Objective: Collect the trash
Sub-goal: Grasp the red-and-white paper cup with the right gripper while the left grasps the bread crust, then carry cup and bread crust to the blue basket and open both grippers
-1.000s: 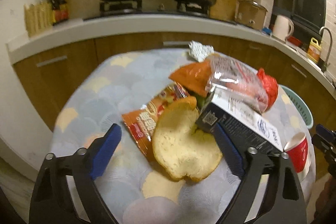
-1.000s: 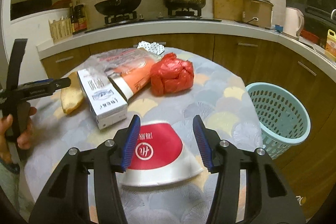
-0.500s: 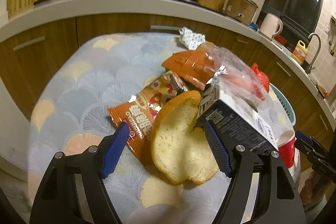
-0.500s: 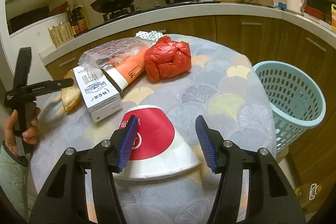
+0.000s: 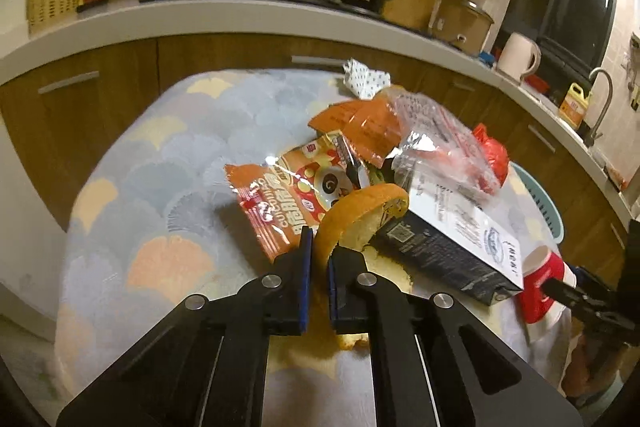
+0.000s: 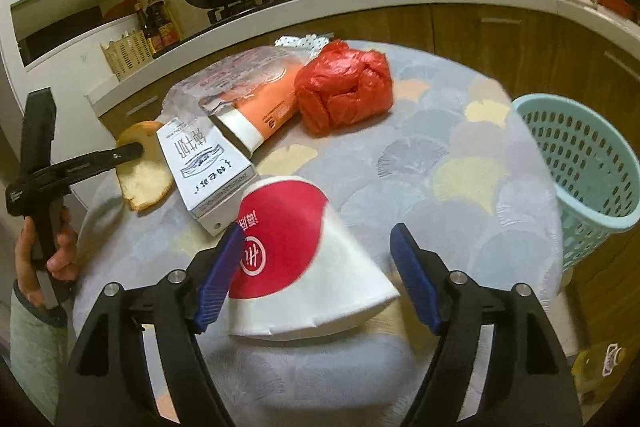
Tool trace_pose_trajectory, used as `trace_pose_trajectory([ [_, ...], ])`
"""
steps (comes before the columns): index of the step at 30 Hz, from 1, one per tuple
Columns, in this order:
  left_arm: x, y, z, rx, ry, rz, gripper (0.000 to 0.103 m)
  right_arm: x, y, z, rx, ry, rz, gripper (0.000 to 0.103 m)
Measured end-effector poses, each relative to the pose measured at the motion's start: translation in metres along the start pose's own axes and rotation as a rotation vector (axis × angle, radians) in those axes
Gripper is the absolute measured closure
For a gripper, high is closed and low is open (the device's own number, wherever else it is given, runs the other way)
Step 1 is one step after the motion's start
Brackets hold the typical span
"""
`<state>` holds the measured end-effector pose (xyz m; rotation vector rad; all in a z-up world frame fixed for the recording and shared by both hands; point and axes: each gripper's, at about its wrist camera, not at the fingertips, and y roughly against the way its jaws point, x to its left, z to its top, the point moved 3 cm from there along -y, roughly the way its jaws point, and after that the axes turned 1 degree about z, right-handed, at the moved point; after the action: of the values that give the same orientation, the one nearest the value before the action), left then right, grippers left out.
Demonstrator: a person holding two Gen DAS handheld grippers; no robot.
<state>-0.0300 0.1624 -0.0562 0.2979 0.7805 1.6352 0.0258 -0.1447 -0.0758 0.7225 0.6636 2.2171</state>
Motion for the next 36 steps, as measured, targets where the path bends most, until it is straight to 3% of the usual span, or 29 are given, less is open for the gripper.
trace_pose_trajectory([
  [4, 0.003, 0.015, 0.0, -0.033, 0.022, -0.013, 0.098, 0.002, -0.012, -0.003, 0.041, -0.032, 0.021, 0.031],
  [9, -0.008, 0.029, 0.005, -0.068, 0.011, -0.029, 0.098, 0.007, -0.007, -0.001, 0.025, -0.027, 0.019, 0.037],
  [11, -0.015, 0.035, 0.008, -0.086, 0.002, -0.042, 0.098, 0.007, -0.003, 0.002, 0.019, -0.031, 0.029, 0.059],
  [20, -0.091, 0.04, 0.035, -0.156, -0.065, -0.165, 0.098, -0.004, 0.024, 0.021, -0.063, -0.009, -0.068, 0.063],
  [28, -0.181, -0.008, 0.059, -0.11, -0.127, -0.247, 0.098, -0.07, 0.054, 0.052, -0.154, -0.077, -0.216, 0.063],
  [36, -0.271, -0.071, 0.071, -0.029, -0.215, -0.305, 0.098, -0.165, 0.073, 0.065, -0.199, -0.194, -0.353, 0.063],
])
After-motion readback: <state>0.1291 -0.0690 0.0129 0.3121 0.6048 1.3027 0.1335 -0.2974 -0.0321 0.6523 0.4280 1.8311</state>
